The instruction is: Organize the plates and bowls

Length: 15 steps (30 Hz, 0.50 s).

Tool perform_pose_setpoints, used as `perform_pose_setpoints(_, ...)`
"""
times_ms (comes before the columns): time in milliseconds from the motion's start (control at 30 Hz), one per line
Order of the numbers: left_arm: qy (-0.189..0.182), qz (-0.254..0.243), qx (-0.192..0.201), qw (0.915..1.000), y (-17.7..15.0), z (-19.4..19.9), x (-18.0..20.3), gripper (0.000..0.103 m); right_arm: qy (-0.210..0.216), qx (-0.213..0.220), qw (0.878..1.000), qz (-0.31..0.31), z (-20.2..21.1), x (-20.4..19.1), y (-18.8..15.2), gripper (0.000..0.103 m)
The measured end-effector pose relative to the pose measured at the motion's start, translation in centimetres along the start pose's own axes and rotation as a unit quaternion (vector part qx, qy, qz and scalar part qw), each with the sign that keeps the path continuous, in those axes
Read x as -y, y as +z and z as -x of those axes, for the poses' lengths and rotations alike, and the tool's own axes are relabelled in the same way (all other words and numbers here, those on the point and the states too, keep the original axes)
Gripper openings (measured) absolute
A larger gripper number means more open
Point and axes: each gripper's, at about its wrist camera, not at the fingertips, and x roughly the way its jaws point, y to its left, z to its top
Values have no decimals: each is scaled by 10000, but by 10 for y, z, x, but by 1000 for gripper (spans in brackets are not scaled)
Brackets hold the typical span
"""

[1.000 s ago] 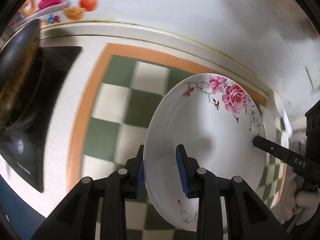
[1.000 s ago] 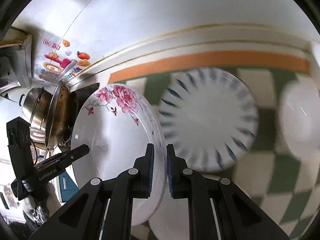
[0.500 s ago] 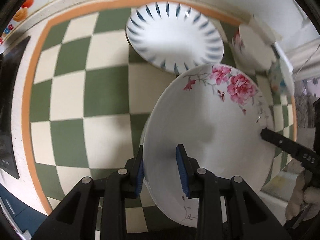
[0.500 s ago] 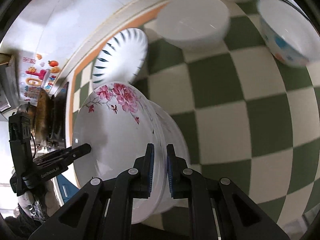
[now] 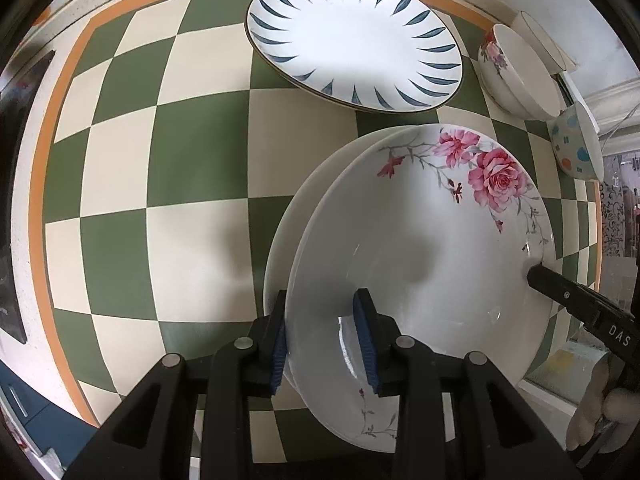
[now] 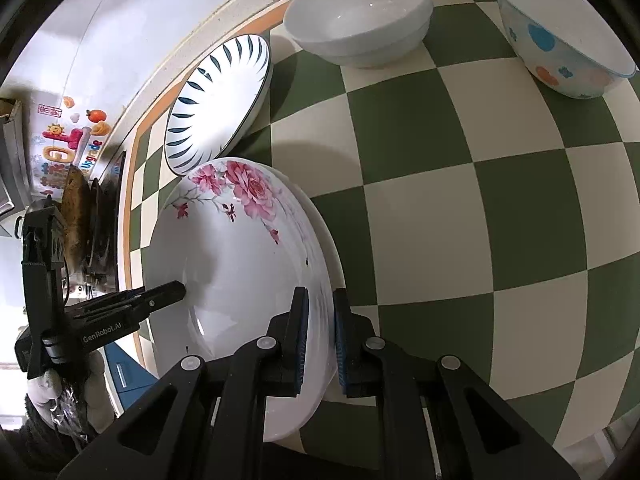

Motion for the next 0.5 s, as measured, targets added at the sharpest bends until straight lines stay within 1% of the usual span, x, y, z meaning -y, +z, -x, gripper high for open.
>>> perform_pose_setpoints(367,-219,104,-241,9994,-3,-11,-3,29,17,-48,9999,-156,3,5,1,14)
perform_pose_setpoints(500,-235,71,-342,9991,-1,-15,0,28,59,-26,9996,-286,4,9,3,14)
